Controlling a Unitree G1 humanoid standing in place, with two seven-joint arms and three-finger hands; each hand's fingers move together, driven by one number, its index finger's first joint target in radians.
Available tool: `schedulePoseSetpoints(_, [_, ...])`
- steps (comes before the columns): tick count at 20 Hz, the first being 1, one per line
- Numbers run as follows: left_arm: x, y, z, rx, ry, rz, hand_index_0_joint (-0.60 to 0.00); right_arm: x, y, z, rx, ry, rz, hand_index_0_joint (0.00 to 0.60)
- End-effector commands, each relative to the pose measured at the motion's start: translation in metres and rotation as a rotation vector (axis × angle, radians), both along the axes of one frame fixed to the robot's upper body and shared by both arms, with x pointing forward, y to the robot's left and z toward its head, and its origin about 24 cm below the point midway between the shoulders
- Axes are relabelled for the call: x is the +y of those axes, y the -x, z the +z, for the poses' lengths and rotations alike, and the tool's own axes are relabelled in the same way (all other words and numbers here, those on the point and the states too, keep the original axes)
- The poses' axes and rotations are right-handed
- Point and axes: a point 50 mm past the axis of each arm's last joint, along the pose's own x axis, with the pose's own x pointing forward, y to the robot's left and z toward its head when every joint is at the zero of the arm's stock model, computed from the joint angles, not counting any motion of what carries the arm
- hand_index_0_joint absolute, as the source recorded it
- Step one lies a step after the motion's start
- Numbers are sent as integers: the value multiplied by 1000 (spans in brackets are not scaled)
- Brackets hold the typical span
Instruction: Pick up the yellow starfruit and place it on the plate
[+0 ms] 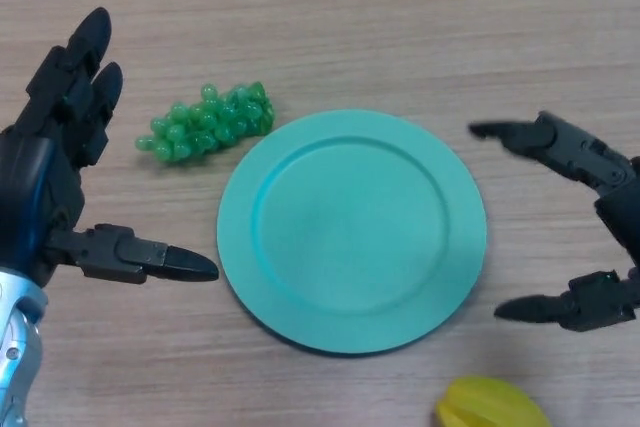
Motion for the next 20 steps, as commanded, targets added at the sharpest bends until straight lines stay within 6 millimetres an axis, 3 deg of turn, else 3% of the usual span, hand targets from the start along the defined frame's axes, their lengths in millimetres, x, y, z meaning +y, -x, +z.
schedulePoseSetpoints(1, [10, 9, 36, -214, -53, 41, 0, 2, 9, 24, -137, -59, 43, 0])
schedulePoseSetpoints(12, [7, 26, 49, -345, -65, 114, 0, 26, 5, 32, -150, -247, 36, 0])
schedulePoseSetpoints(20, [-4, 28, 59, -431, -144, 132, 0, 20, 10, 44, -207, -287, 19, 0])
